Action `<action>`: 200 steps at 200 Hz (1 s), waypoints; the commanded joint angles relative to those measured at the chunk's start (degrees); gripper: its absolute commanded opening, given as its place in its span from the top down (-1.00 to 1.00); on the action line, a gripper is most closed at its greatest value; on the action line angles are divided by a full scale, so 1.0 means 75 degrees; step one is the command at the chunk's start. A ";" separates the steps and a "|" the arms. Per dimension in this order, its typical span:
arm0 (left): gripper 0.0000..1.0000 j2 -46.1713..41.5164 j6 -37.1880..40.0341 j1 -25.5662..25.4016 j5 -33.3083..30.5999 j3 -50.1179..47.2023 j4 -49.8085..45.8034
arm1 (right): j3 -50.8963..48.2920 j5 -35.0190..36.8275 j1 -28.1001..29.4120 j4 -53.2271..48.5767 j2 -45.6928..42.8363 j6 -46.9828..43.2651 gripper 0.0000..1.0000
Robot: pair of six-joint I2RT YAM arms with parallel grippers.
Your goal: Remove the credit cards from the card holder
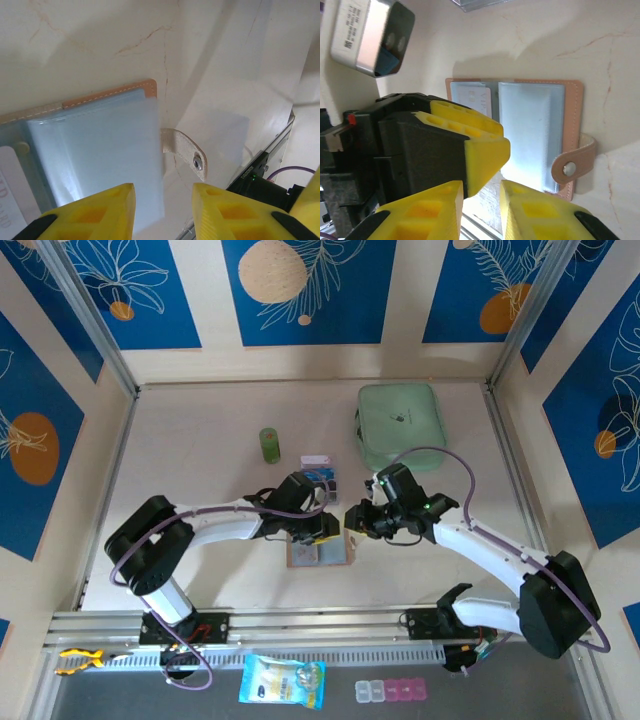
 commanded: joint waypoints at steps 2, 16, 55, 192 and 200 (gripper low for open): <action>0.29 -0.0007 0.0159 -0.0060 0.0049 0.0167 -0.0100 | -0.0167 -0.0125 -0.0027 -0.0072 -0.0046 -0.0010 0.45; 0.29 -0.0062 0.0169 -0.0047 0.0015 0.0124 -0.0141 | -0.0181 -0.0171 -0.0009 0.0016 0.0022 0.0026 0.45; 0.30 -0.0407 0.0235 0.0056 -0.0141 -0.0144 -0.0247 | -0.0081 -0.0290 0.0114 0.0225 0.0331 0.0062 0.47; 0.67 -0.2011 0.0426 0.1315 -0.0240 -0.2180 -0.0414 | 0.0804 -0.0434 0.1125 0.1018 0.2401 0.0258 0.58; 0.69 -0.1980 0.0426 0.1347 -0.0187 -0.2231 -0.0347 | 0.0842 -0.0447 0.1150 0.1052 0.2520 0.0262 0.58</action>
